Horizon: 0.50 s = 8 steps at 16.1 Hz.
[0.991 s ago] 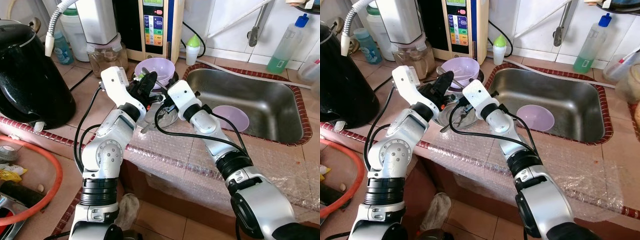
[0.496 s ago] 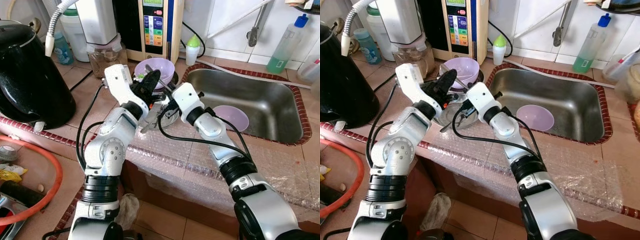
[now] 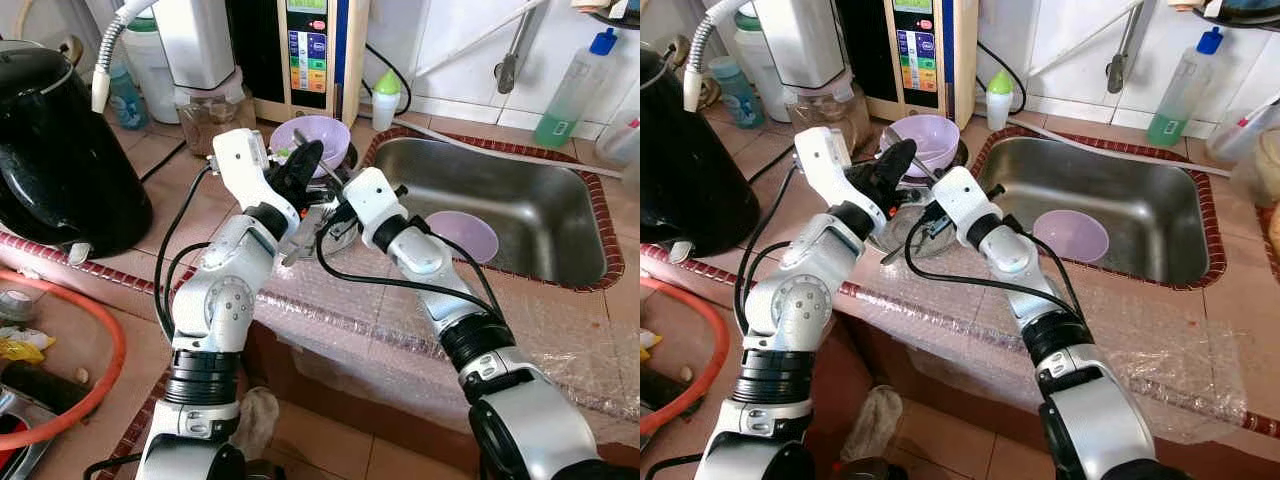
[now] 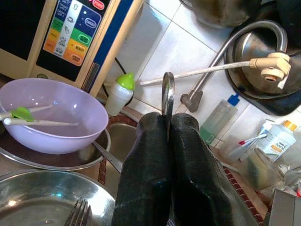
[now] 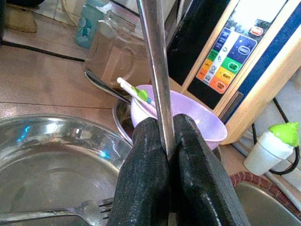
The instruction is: Kitchen organization
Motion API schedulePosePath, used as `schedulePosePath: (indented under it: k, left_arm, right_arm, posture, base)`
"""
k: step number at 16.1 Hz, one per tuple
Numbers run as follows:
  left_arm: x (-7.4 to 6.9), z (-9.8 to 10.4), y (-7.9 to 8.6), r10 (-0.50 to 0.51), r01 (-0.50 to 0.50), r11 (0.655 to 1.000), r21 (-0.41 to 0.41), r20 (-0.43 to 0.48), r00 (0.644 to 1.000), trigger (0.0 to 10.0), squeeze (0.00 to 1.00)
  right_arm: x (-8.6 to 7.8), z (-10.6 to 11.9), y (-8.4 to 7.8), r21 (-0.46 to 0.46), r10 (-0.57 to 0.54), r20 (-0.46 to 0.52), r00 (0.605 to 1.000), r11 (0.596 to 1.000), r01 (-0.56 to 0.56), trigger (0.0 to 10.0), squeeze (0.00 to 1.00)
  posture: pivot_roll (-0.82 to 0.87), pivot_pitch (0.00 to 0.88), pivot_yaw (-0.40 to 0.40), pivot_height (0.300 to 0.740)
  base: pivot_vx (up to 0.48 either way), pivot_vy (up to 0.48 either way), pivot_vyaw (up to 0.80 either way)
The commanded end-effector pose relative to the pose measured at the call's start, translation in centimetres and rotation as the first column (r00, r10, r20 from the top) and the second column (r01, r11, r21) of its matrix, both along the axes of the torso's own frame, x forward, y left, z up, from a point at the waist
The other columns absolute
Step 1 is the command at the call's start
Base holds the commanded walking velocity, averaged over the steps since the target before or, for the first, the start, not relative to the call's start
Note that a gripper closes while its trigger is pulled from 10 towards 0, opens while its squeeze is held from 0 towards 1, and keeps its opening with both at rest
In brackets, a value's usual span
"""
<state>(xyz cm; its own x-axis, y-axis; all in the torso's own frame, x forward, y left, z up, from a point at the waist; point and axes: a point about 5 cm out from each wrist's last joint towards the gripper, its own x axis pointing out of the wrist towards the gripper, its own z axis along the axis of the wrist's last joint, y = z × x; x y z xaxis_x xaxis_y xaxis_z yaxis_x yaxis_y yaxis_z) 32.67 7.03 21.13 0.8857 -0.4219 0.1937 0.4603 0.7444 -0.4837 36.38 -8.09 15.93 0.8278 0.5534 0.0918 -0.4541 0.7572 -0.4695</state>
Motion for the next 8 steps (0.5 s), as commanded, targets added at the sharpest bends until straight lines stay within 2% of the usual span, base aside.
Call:
schedulePosePath:
  k: [1, 2, 5, 7, 8]
  left_arm:
    - [0.1, -1.1, 1.7, 0.068, -0.067, 0.997, 0.040, -0.032, 0.997, 4.7, 0.00]
    - [-0.1, -1.1, 1.3, 0.024, -0.023, 0.999, 0.049, -0.020, 1.000, 10.0, 1.00]
    - [-0.8, -1.4, 0.5, -0.054, 0.051, 0.990, 0.134, 0.024, 0.998, 10.0, 1.00]
    - [-2.0, -1.4, -0.6, -0.167, 0.150, 0.967, 0.204, 0.065, 0.984, 10.0, 1.00]
    - [-2.2, -1.5, -0.7, -0.185, 0.166, 0.961, 0.222, 0.070, 0.980, 10.0, 1.00]
  right_arm:
    - [0.9, 1.7, -1.9, 0.053, -0.086, 0.038, 0.996, 0.995, 0.083, 0.0, 0.00]
    - [1.1, 1.8, -2.5, 0.046, -0.103, 0.039, 0.994, 0.994, 0.101, 0.0, 0.00]
    - [1.8, 2.2, -4.2, 0.011, -0.153, 0.048, 0.987, 0.988, 0.153, 0.0, 0.00]
    - [2.3, 2.5, -6.2, -0.029, -0.221, 0.058, 0.974, 0.974, 0.223, 0.0, 0.00]
    - [2.5, 2.6, -6.8, -0.038, -0.240, 0.059, 0.969, 0.969, 0.242, 0.0, 0.00]
  posture:
    - [0.00, 0.000, 0.074, 0.740]
    - [0.00, 0.000, 0.075, 0.740]
    - [0.00, 0.000, 0.077, 0.740]
    - [0.01, 0.000, 0.075, 0.740]
    - [0.01, 0.000, 0.074, 0.740]
  base:
    - [0.000, 0.000, 0.00]
    - [0.000, 0.000, 0.00]
    - [0.000, 0.000, 0.00]
    - [0.000, 0.000, 0.00]
    - [0.000, 0.000, 0.00]
